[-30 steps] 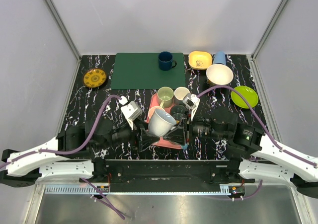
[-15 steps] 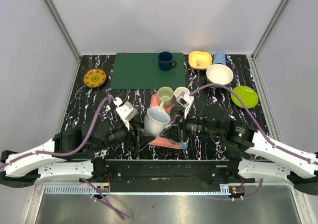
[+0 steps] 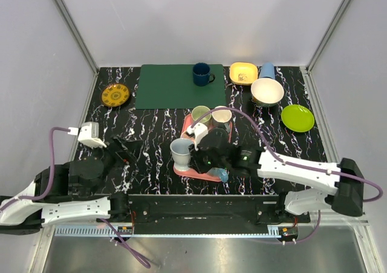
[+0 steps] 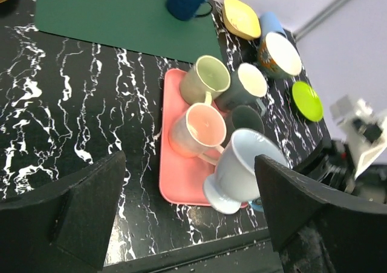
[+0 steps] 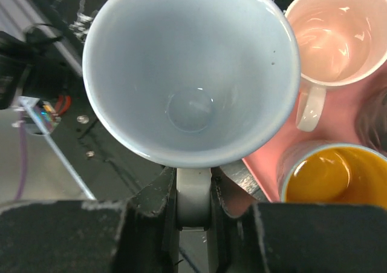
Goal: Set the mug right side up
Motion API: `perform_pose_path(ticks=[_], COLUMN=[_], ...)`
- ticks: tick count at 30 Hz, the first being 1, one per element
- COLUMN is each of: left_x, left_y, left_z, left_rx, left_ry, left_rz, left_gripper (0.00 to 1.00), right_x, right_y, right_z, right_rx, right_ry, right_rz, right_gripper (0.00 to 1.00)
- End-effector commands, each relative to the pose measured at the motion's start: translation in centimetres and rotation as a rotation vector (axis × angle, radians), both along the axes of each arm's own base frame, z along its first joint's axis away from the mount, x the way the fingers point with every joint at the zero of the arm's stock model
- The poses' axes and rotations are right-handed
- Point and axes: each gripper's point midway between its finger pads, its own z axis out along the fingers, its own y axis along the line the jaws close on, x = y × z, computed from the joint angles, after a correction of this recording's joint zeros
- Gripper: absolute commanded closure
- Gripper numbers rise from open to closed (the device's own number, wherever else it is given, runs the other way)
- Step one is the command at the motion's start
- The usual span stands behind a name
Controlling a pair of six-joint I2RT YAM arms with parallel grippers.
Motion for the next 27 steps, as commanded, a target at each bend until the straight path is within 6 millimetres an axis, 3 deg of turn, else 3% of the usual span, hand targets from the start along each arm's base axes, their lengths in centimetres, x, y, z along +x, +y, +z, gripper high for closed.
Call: perform_pose_path(ticks=[1,6,13,18,27], left_x=[0.9,0.9,1.1,1.2,1.1], left_y=[3.0,3.6,2.9,2.8,2.3], left_z=[-1.0,-1.7,-2.2,-2.2,-3.3], left_rx=[-0.071,-0.105,-0.063,-0.061,-0.043], left_ry=[-0.013,-0.012,-0.008,-0.008,0.008], left_rz=[0.162,0.181,0.189,0.192,0.188], left_gripper=[0.1,0.1,0.1,0.1,0.1], right_x=[2.1,4.0,5.1,5.0,3.9], right_y=[3.1,2.9,3.7,4.2,2.4], right_z=[2.5,-1.5,-4.2,-6.6,-10.3], right_rx=[0.045,-0.029,-0.046,-0.075,-0.111], right_ry=[-0.195,-0.244,-0.334,-0.312,-0.231], right_rz=[-0.054,-0.188,-0.265,-0.258,-0.29], right_gripper=[1.0,1.0,1.0,1.0,1.0])
